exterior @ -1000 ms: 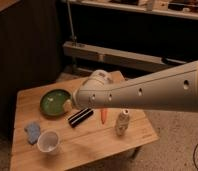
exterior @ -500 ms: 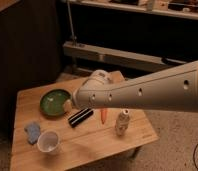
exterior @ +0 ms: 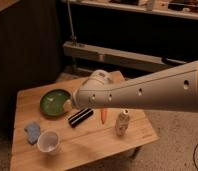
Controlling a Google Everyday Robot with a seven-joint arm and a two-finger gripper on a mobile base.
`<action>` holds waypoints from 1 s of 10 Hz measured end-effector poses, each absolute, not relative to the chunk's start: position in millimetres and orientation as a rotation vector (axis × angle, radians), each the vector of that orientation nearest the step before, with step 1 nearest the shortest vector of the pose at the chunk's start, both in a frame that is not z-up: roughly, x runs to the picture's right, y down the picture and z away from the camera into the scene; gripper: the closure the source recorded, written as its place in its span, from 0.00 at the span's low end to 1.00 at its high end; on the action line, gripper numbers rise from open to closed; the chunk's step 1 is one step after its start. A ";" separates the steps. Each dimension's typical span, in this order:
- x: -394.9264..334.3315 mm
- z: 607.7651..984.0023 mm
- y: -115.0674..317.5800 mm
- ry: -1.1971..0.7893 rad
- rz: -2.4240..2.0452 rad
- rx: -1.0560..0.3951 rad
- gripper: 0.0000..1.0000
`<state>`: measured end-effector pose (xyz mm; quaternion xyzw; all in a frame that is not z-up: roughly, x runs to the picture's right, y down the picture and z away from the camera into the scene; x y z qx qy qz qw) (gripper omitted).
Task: Place the eraser in the ceramic cup
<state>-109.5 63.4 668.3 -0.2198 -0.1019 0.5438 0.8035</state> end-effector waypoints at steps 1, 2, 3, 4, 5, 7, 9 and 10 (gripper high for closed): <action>-109.5 668.2 63.4 -0.218 1.165 -0.471 0.35; -109.5 668.1 63.3 -0.219 1.165 -0.470 0.35; -109.5 667.9 63.0 -0.219 1.162 -0.468 0.35; -109.4 667.6 61.8 -0.218 1.149 -0.459 0.35; -111.5 668.4 54.9 -0.226 1.095 -0.445 0.35; -114.7 671.2 35.2 -0.274 0.880 -0.432 0.35; -118.9 670.8 14.1 -0.310 0.734 -0.434 0.35; -127.4 665.7 0.1 -0.343 0.633 -0.462 0.35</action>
